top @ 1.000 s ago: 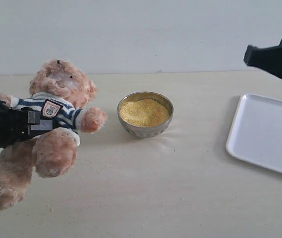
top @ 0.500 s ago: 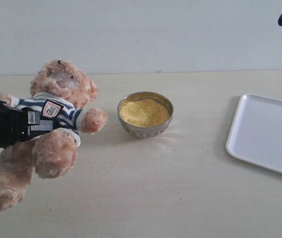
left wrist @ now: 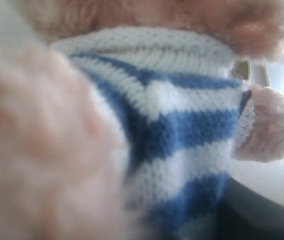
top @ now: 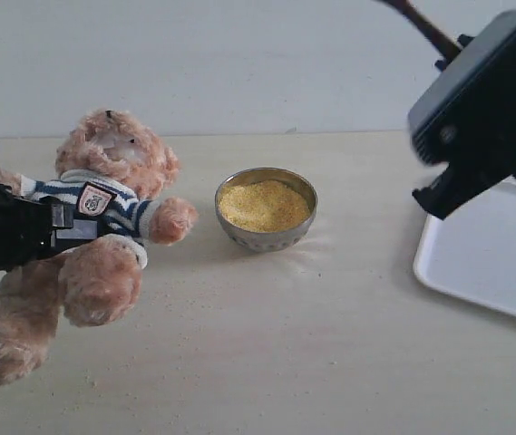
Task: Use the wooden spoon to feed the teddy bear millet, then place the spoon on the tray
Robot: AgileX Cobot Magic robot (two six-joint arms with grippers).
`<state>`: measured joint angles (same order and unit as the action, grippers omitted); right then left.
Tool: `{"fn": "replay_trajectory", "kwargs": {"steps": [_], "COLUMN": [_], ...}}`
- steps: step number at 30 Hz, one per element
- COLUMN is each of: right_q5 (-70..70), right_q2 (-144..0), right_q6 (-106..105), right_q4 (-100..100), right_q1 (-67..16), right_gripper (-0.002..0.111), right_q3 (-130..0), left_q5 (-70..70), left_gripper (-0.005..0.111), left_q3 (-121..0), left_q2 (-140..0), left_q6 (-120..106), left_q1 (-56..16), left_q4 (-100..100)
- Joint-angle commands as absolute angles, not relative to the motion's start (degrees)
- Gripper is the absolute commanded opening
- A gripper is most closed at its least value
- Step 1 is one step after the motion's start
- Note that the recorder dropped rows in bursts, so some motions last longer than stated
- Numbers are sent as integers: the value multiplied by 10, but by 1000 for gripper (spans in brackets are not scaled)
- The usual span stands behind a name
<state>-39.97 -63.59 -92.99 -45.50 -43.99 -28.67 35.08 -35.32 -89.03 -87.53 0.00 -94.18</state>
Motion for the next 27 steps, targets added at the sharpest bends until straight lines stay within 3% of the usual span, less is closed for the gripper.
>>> {"fn": "replay_trajectory", "kwargs": {"steps": [1,9,16,20,27], "right_q5": [-355,-376,-623,-587,-516], "right_q2": [-680,-793,-817,-792,-759], "right_q6": [-1218,-1218,-1218,-1183,-825], "right_q4": [-524,-436,-446,-576,-795], "right_q1": [-438,-380,-337,-337,-337], "right_gripper": [0,0,0,0,0], "right_q3": [-317,-323,-338,-384,-423], "left_q5": [364,377,379,379,379], "left_gripper": [5,5,5,5,5], "left_q3": [-353,-353,-353,-353,-353], "left_q2": [-886,-886,-886,-886,-886], "left_q6": [-875,-875,-875,-875,-875], "left_q1": [1,1,1,1,1], "left_q4": [-944,-944,-947,-950,-950]}}
